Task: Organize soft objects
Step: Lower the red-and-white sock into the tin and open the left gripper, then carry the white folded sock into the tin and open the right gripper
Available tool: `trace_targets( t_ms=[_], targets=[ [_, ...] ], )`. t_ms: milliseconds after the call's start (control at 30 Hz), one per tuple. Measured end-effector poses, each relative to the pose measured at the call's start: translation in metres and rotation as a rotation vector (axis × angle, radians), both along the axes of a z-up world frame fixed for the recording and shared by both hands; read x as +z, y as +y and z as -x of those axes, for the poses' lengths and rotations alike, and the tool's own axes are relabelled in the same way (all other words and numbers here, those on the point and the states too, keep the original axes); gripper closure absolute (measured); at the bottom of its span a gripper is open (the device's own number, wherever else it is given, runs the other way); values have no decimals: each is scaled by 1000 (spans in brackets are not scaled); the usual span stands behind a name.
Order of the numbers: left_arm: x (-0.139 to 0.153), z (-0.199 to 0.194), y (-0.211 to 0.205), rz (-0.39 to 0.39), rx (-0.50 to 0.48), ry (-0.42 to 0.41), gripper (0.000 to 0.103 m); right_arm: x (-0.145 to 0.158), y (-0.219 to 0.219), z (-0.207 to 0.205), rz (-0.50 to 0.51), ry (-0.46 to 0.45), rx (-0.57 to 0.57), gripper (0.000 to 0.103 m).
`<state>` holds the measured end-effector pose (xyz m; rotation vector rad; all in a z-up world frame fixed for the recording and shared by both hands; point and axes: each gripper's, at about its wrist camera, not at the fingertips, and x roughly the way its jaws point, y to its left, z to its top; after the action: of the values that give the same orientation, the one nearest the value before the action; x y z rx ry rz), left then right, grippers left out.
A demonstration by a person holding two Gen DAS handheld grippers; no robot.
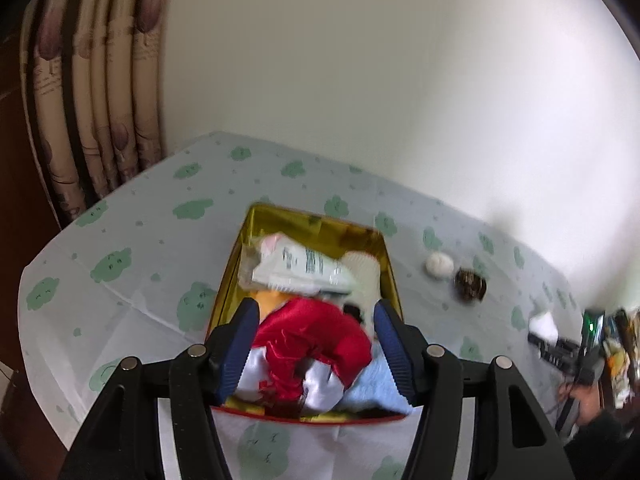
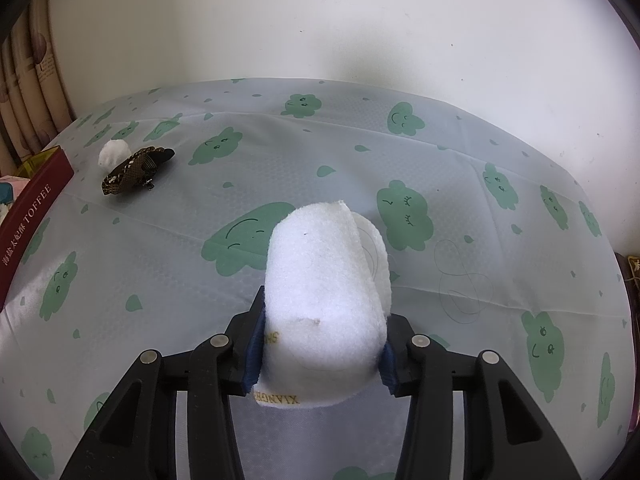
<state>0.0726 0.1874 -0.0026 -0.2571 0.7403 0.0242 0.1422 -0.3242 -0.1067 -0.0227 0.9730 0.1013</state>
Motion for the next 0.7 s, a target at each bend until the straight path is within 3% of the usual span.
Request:
trace_targets(
  t_ms=[233,467,700],
  targets=[
    [5,-3,-18,-41,26,-100,42,-1,-2,-1,-2,1,-1,60],
    [-9,-4,-41,-158,-38,-105,42,0,5,2,20,-3,3,64],
    [-19,-1,-39,-157,-47,-98,42,3,15,3,47,5,-6,73]
  ],
)
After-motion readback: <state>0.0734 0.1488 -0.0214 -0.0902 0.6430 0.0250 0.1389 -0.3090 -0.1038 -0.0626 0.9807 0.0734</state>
